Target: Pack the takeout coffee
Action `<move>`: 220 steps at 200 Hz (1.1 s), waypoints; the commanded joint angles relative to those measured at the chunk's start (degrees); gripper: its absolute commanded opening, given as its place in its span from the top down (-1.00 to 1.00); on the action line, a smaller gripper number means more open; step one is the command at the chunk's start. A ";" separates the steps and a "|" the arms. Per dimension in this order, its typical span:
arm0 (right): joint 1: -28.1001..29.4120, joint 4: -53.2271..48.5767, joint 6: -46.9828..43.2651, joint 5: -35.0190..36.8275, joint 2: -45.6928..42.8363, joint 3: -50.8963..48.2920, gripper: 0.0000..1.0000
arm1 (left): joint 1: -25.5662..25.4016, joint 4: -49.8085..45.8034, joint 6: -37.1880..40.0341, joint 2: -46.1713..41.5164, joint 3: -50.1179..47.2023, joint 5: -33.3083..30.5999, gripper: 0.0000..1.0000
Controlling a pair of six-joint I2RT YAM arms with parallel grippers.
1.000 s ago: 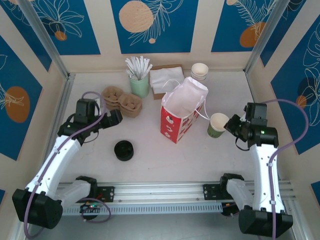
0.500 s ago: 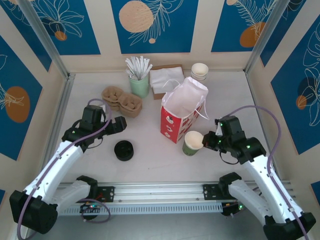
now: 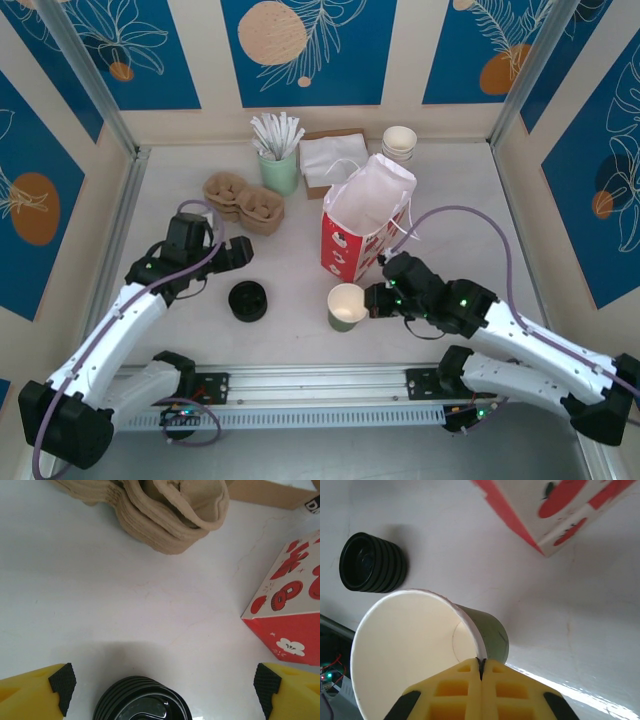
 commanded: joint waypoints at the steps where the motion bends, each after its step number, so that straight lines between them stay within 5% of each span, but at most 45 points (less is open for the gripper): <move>1: 4.36 4.67 4.81 6.92 3.33 2.41 1.00 | -1.21 -3.59 0.44 0.81 0.72 1.33 -0.86; 69: 6.35 8.19 6.63 12.56 15.61 8.81 1.00 | -1.79 -7.24 0.43 -1.12 -0.58 1.12 -0.89; 220: -9.85 9.12 3.70 9.55 17.79 5.97 1.00 | -1.85 -5.05 -0.63 -0.45 -3.05 1.96 -0.90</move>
